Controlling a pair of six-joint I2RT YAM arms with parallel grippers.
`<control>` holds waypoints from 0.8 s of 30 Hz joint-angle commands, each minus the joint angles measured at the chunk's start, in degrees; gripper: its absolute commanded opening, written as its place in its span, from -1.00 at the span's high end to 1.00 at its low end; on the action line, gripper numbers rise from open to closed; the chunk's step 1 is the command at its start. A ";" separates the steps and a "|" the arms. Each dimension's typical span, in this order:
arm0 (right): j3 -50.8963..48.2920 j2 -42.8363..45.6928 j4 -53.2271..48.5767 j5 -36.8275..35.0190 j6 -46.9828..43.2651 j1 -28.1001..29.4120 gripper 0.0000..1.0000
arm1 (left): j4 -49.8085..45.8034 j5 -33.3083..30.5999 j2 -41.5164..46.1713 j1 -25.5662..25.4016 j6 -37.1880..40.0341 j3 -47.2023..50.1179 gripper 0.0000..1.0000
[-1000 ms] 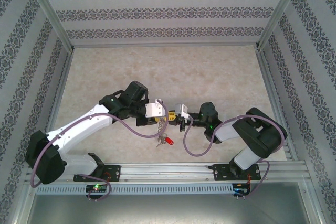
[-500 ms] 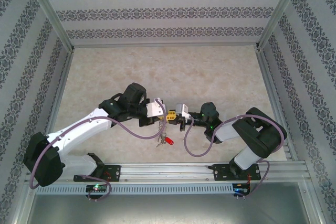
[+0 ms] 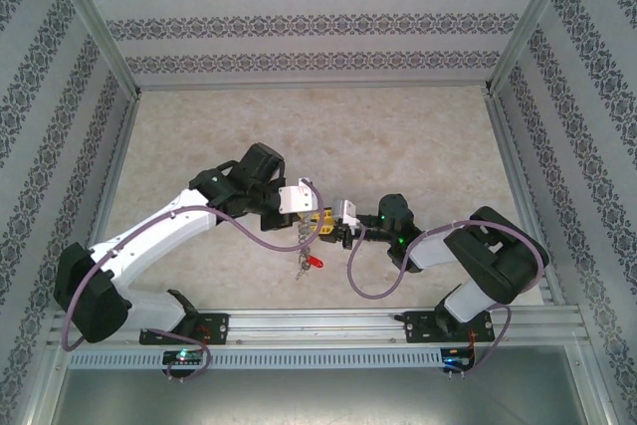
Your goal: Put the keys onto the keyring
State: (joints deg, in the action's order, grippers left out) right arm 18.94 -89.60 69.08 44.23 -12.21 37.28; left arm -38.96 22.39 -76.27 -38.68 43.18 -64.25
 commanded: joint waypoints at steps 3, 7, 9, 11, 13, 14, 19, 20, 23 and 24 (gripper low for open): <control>2.50 0.66 0.42 0.57 -0.51 -0.09 0.51 | -9.91 -5.35 -3.13 -2.13 3.62 -5.34 1.00; 3.27 0.40 0.51 1.56 0.15 0.04 0.51 | -12.01 -6.56 -4.50 -3.15 4.63 -6.76 1.00; 3.56 0.05 0.83 1.90 0.42 0.07 0.51 | -12.03 -6.50 -4.66 -3.44 4.88 -6.92 1.00; 3.82 -0.35 1.27 2.26 0.90 0.25 0.52 | -12.33 -6.69 -4.93 -3.64 4.94 -7.21 1.00; 3.99 -0.82 1.83 2.35 1.18 0.47 0.53 | -12.43 -6.92 -5.18 -3.77 5.06 -7.39 1.00; 4.04 -1.07 2.01 2.27 1.23 0.61 0.53 | -12.22 -6.71 -5.15 -3.82 5.12 -7.39 1.00; 4.70 -2.07 3.16 3.14 2.01 1.45 0.54 | -10.40 -6.67 -4.86 -3.91 4.73 -6.97 1.00; 4.77 -2.15 3.17 3.15 1.96 1.56 0.55 | -10.04 -6.97 -4.85 -3.86 4.54 -6.82 1.00; 4.81 -2.57 3.05 3.49 1.75 2.10 0.55 | -8.36 -6.92 -4.16 -3.85 4.24 -6.09 1.00; 4.82 -2.67 3.20 3.50 1.83 2.30 0.55 | -7.92 -6.63 -3.99 -3.87 4.23 -5.89 1.00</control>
State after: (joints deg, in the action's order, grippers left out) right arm 22.72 -91.33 69.71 45.23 -11.70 38.81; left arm -48.62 15.79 -80.99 -41.69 46.74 -69.78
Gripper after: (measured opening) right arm 0.225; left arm 0.060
